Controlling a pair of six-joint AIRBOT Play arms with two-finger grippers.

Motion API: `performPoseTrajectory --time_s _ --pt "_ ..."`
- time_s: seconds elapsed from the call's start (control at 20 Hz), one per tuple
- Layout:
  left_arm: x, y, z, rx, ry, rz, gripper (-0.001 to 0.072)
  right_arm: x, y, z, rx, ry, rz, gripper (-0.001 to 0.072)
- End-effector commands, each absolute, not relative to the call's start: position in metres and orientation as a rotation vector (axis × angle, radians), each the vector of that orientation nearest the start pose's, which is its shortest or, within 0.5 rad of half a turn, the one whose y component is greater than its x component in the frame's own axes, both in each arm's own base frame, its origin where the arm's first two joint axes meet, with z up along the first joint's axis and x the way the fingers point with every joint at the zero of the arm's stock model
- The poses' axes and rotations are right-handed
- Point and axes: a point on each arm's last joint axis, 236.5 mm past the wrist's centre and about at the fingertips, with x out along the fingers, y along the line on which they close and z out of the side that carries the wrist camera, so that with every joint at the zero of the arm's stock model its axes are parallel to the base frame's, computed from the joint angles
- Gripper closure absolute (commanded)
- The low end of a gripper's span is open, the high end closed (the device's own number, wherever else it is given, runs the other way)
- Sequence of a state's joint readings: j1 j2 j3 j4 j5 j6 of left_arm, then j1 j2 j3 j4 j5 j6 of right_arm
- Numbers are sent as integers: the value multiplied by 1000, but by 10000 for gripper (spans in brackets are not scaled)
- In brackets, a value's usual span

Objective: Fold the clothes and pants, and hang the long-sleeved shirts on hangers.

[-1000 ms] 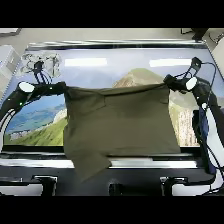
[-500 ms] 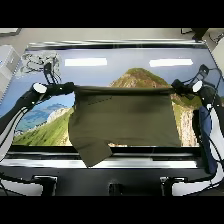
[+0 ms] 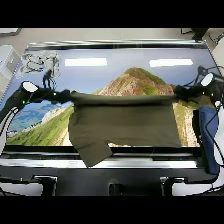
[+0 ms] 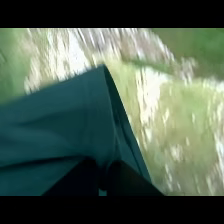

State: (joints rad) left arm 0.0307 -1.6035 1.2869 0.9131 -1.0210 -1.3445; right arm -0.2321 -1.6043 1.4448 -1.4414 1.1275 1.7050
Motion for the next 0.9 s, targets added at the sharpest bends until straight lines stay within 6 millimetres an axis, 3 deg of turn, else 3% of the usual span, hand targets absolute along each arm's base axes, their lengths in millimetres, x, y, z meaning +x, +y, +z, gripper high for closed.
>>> performPoseTrajectory --time_s 0.0,0.15,0.3,0.35,0.45,0.55,0.6,0.7,0.85 --pt "374 -105 -66 -444 1554 -369 689 388 -68 -63 334 1526 -176 676" --pt "368 -109 -85 -474 1561 -332 688 386 -67 -81 308 1530 -152 676" --pt "367 -115 -82 -500 1565 -345 684 398 -70 -81 347 1474 -193 674" --pt "368 -116 -78 -526 1563 -353 603 400 -70 -78 368 1467 -213 642" --pt "372 -109 -62 -545 1556 -366 138 403 -71 -63 369 1472 -211 364" --pt "375 -91 -37 -563 1545 -373 104 396 -79 -39 330 1508 -167 135" --pt "368 -81 -29 -564 1555 -367 105 383 -87 -33 367 1550 -182 91" --pt "333 -62 -31 -516 1633 -330 109 340 -104 -33 456 1678 -213 92" --pt "258 -72 -63 -542 1730 -311 111 285 -106 -47 594 1779 -215 94"
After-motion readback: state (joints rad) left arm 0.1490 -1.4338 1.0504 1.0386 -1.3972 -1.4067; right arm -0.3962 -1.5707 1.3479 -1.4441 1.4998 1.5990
